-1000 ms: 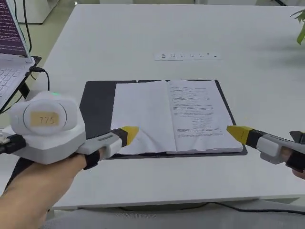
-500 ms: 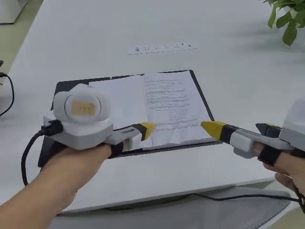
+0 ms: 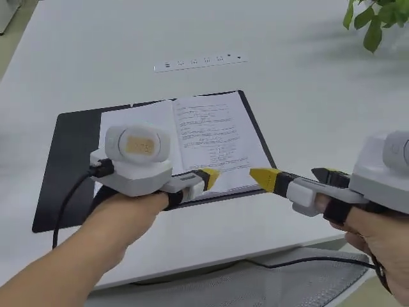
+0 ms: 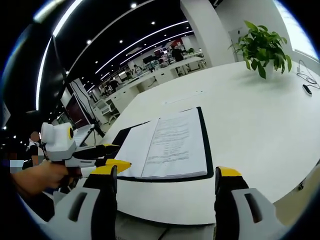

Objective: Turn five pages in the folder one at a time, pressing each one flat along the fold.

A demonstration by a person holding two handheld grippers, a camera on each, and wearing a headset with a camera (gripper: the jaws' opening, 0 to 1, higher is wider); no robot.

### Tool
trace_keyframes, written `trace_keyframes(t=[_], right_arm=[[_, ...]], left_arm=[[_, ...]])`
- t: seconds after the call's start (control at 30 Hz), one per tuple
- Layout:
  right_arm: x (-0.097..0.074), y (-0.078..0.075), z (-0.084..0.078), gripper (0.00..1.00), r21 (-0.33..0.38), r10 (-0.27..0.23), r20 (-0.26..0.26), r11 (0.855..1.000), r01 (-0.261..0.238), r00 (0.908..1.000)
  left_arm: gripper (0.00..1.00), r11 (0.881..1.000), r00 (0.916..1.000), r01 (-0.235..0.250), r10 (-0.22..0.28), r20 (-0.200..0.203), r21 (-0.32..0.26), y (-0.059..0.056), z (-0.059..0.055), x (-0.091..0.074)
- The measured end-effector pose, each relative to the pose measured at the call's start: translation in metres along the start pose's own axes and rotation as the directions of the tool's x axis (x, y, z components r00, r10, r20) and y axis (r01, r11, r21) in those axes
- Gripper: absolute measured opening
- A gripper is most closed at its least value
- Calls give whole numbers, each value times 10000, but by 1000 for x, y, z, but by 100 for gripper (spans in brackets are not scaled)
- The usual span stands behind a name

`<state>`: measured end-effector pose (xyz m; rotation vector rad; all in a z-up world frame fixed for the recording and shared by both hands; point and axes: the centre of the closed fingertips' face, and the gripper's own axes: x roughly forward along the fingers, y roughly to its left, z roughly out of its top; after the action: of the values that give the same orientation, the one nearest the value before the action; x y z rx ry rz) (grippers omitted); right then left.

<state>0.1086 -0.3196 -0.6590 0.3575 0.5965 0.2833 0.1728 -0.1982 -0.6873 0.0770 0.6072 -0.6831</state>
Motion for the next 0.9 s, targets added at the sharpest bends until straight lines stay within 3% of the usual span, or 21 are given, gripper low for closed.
trace_keyframes(t=[0.3,0.5,0.73,0.9], right_arm=[[3,-1,0,79,142,297,-171,9995,-295,9994],[3,-2,3,78,662,637,-145,9958,-626,9979],[3,-8,1,76,1117,818,-172,9906,-794,9965],[2,-7,-1,76,1101,891,-232,9902,-861,9958]], left_arm=[[61,10000,9995,83,-83,-304,-27,-10,-6,25],[59,9998,9989,169,-172,-445,-74,-17,-10,42],[58,9996,9983,266,-267,-509,-24,-27,-17,64],[55,9997,9991,257,-259,-344,-48,-31,-19,83]])
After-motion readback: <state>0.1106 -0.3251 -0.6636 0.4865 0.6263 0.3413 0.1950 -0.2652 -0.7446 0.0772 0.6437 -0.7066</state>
